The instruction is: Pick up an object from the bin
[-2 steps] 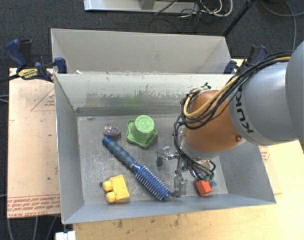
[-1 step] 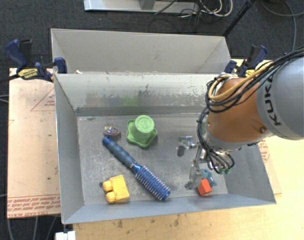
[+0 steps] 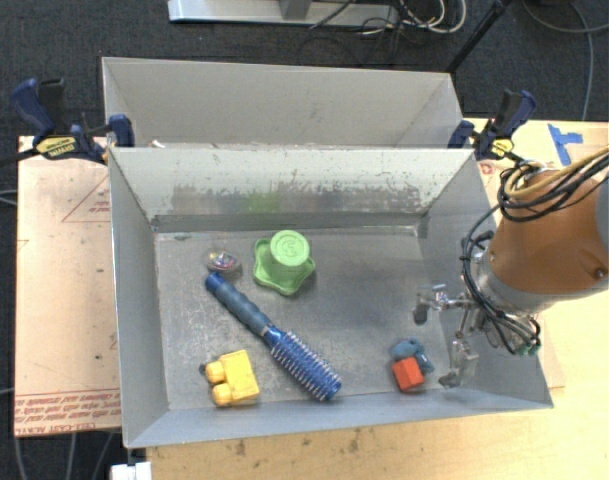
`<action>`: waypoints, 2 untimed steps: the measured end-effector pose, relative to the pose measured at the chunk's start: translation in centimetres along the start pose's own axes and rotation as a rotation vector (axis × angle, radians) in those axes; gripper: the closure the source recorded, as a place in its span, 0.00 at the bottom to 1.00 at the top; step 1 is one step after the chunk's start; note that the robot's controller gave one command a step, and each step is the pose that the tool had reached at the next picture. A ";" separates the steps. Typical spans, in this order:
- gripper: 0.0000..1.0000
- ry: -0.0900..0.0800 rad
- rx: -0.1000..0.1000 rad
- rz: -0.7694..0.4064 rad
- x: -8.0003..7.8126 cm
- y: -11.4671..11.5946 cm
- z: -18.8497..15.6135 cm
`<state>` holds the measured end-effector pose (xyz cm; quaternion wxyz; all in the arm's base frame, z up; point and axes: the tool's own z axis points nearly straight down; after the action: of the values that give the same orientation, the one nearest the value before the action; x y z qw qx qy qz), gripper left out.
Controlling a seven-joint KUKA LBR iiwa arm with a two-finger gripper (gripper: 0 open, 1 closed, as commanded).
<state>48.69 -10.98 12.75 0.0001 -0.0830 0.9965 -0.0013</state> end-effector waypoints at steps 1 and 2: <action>0.00 -0.016 0.002 -0.305 -0.5 2.5 5.5; 1.00 -0.003 -0.003 -0.305 -0.1 2.5 5.7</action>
Offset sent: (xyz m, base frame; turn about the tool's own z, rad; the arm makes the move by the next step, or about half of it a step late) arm -0.0045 0.0240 -0.0575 -0.3057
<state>48.34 -8.49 7.02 0.0014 -0.2334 0.9724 0.0002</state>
